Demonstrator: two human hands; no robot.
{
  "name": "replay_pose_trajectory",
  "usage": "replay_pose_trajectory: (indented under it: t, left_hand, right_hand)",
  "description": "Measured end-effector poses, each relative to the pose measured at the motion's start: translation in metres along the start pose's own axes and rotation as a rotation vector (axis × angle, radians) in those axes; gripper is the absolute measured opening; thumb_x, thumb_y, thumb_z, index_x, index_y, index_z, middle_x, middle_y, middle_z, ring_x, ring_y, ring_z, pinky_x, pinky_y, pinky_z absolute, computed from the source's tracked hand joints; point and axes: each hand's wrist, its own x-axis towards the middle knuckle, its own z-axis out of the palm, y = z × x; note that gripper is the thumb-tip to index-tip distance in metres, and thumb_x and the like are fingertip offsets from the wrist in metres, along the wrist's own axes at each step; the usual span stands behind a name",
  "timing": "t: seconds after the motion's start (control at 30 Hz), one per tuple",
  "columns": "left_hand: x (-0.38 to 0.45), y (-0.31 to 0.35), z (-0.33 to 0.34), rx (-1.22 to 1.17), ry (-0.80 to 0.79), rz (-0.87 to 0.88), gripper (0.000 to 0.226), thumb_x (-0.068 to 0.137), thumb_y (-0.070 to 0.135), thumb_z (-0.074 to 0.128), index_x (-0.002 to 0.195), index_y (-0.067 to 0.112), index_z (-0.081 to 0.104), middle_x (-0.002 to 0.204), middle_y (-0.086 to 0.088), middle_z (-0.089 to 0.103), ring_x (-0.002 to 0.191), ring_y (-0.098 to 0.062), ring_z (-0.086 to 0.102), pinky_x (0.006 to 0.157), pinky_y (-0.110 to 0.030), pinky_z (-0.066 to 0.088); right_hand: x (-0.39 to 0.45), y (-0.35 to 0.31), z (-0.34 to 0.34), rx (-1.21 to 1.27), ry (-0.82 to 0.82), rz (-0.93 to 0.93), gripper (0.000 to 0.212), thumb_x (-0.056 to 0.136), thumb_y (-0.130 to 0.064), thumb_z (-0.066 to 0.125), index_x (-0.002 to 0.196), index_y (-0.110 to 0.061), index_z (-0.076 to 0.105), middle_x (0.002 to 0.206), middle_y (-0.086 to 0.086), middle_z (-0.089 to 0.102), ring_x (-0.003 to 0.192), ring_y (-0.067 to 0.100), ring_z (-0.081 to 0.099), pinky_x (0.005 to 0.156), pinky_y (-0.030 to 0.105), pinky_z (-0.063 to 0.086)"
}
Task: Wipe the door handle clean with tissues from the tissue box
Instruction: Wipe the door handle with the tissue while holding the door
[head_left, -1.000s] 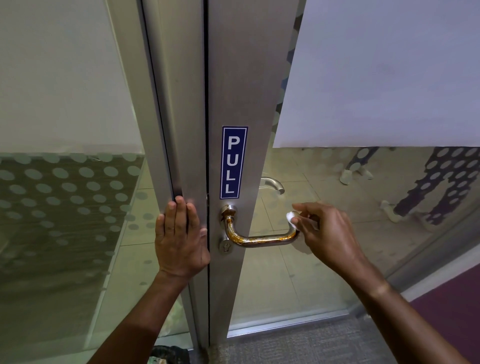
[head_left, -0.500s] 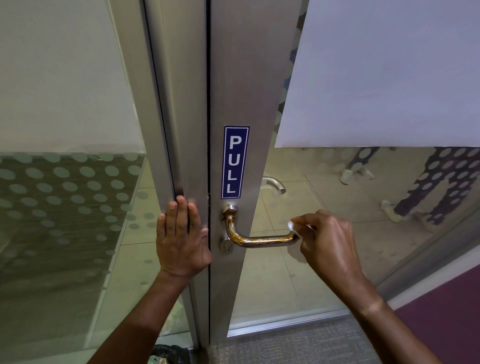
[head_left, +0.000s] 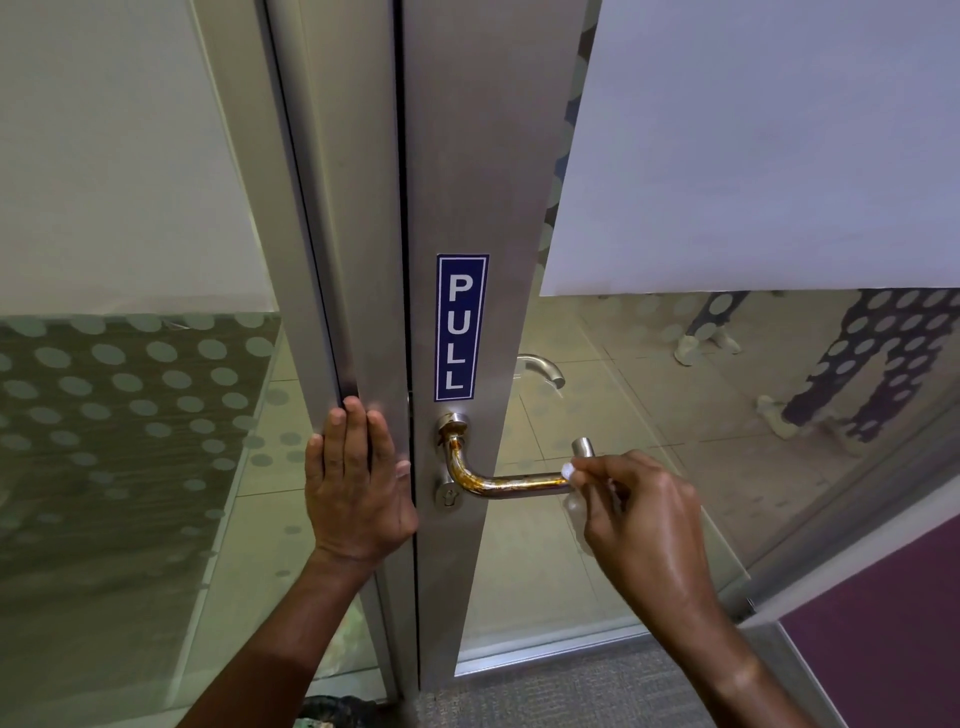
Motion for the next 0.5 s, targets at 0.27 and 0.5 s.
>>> replay_pose_trajectory:
  t: [0.27, 0.5]
  left_hand:
    - [0.001, 0.0, -0.001, -0.017, -0.004, -0.002, 0.069, 0.1, 0.03, 0.026, 0.157, 0.008, -0.006, 0.166, -0.01, -0.011, 0.153, -0.024, -0.008, 0.124, -0.04, -0.006]
    - [0.001, 0.001, -0.002, -0.012, -0.007, -0.003, 0.069, 0.1, 0.03, 0.025, 0.157, 0.008, -0.006, 0.166, -0.01, -0.011, 0.153, -0.024, -0.009, 0.124, -0.039, -0.006]
  right_hand:
    - [-0.003, 0.004, 0.003, 0.116, 0.074, 0.064, 0.008, 0.083, -0.019, 0.074, 0.09, -0.02, 0.078, 0.072, -0.012, 0.068, 0.076, -0.006, 0.062, 0.058, 0.001, 0.041]
    - [0.023, 0.02, 0.006, 0.132, 0.086, 0.186, 0.009, 0.086, -0.023, 0.069, 0.088, -0.022, 0.078, 0.073, -0.018, 0.069, 0.071, -0.011, 0.062, 0.06, 0.001, 0.041]
